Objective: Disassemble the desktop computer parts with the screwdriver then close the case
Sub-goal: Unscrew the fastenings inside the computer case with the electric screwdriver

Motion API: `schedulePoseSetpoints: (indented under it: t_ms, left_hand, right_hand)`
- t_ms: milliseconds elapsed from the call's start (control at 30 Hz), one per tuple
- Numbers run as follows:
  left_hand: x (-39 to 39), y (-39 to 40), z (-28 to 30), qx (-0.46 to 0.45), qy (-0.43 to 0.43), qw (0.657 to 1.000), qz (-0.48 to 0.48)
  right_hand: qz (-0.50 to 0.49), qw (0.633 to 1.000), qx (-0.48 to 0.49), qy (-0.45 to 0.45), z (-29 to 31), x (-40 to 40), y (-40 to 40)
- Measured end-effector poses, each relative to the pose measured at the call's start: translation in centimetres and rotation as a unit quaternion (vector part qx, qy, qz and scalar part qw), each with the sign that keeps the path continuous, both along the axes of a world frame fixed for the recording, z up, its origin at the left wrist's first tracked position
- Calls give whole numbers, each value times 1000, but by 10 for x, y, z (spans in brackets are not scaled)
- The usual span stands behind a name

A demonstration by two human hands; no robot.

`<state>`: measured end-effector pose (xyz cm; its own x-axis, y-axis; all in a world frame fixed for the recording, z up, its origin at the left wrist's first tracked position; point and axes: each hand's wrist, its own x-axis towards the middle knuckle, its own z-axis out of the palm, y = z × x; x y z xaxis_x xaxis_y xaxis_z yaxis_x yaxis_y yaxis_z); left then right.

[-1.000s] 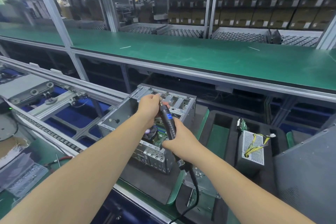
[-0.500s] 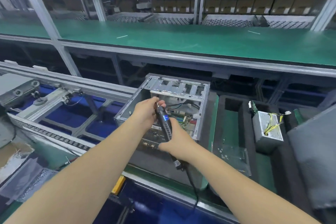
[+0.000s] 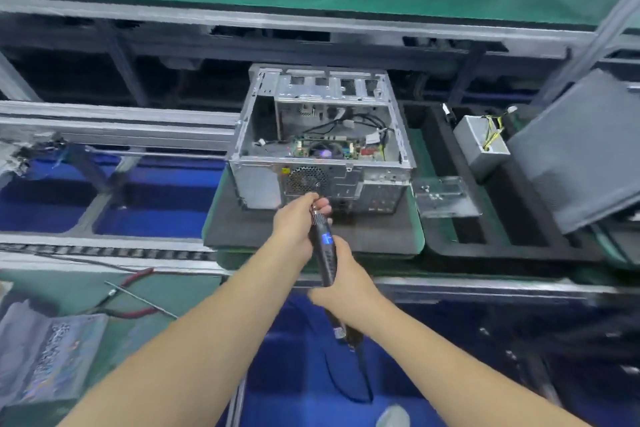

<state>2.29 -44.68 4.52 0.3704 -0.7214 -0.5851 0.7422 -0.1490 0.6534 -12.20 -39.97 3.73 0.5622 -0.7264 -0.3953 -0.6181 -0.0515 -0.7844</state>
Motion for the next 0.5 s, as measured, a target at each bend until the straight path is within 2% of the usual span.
schedulePoseSetpoints:
  t_ms: [167,500]
  left_hand:
    - [-15,-2,-33,29,63,997,-27]
    - [-3,-33,-36,37,65,995,-64]
  right_hand:
    - [-71,997,13,5,-33,-7,10]
    - [-90,995,-21,28,-43,8,-15]
